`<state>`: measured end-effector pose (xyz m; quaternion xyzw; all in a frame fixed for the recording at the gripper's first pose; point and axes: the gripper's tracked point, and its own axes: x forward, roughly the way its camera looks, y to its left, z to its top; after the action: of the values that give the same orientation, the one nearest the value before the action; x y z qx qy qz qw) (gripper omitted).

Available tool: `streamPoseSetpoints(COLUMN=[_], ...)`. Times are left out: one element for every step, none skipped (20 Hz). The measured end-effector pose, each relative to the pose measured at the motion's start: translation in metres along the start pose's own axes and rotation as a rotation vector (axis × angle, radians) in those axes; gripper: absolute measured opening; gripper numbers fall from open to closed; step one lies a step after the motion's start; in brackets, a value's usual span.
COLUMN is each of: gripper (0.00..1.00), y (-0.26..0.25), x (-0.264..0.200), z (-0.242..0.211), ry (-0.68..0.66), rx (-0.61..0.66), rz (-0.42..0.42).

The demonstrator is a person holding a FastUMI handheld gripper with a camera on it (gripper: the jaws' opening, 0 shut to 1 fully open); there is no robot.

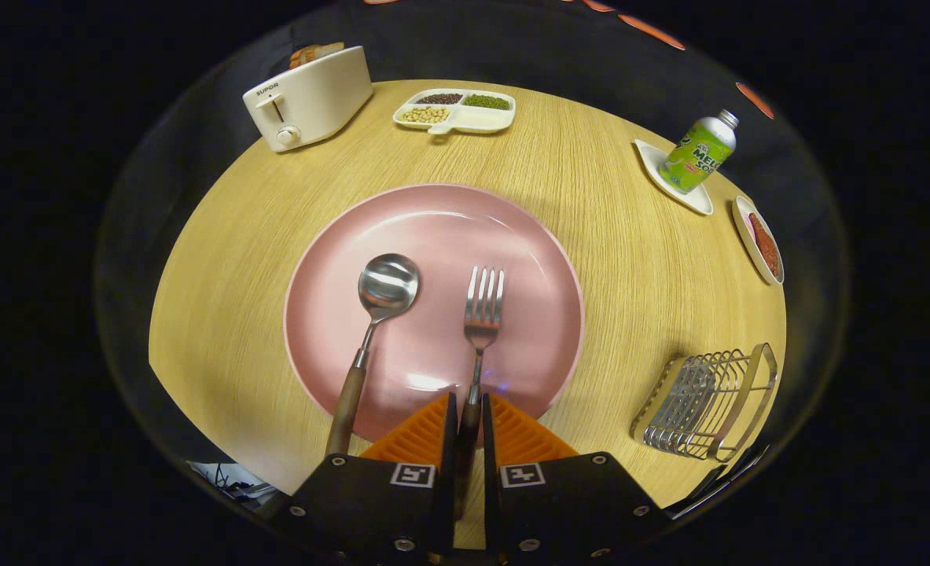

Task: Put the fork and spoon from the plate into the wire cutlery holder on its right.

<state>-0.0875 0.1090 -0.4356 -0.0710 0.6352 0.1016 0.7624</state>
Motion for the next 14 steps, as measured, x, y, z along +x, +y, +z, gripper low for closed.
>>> streamPoseSetpoints(gripper=[0.15,0.13,0.1,0.07,0.06,0.06,0.05,0.05,0.05,0.06,0.05,0.05,0.05,0.05], y=[0.001,-0.001,0.001,0.002,0.002,-0.001,-0.004,-0.008,-0.01,-0.015,-0.021,-0.028,-0.034,-0.041], x=[0.001,0.002,0.0,-0.002,-0.005,-0.01,-0.016,-0.024,-0.034,-0.046,-0.058,-0.071,-0.083,-0.095], z=[0.0,0.003,0.002,0.003,0.004,0.008,0.012,0.016,0.019,0.023,0.025,0.03,0.031,0.032], ry=[0.001,-0.007,-0.005,-0.004,-0.01,-0.027,-0.05,-0.069,-0.088,-0.113,-0.14,-0.17,-0.193,-0.215], rx=[-0.002,-0.003,0.0,0.014,0.023,0.034,0.042,0.056,0.071,0.088,0.101,0.118,0.134,0.156], rz=[0.001,-0.001,0.007,0.019,0.027,0.025,0.02,0.014,0.013,0.005,-0.008,-0.026,-0.041,-0.058])
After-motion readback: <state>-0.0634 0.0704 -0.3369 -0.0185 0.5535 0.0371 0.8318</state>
